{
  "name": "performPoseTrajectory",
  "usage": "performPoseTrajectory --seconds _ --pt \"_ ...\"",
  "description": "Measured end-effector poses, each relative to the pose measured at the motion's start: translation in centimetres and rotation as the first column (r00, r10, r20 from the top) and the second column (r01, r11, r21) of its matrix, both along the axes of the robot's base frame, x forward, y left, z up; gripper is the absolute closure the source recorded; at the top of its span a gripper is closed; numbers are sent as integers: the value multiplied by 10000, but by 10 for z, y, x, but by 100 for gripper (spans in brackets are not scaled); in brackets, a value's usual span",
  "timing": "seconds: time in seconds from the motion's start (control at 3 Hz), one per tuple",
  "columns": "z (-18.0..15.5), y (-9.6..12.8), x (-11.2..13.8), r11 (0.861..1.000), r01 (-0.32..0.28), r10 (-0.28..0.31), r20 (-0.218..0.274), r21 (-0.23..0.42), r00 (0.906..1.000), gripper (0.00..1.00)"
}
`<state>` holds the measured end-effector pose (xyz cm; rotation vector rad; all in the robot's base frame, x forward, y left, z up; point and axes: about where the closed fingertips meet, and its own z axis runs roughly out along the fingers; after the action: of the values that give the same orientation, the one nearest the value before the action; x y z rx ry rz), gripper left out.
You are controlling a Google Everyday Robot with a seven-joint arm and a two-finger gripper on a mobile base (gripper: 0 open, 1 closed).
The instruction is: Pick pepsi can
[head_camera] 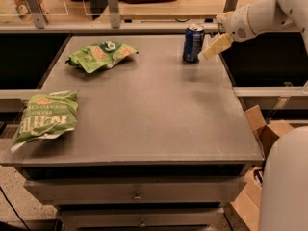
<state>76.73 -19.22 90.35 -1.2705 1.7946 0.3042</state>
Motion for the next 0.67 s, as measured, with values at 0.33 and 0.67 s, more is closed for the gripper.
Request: performPoseTrajectory --seconds 0.33,0.67 --pt "-18 3 10 9993 23 -14 -248 367 9997 0" --pt "-33 18 14 9967 -272 315 -549 765 9980 18"
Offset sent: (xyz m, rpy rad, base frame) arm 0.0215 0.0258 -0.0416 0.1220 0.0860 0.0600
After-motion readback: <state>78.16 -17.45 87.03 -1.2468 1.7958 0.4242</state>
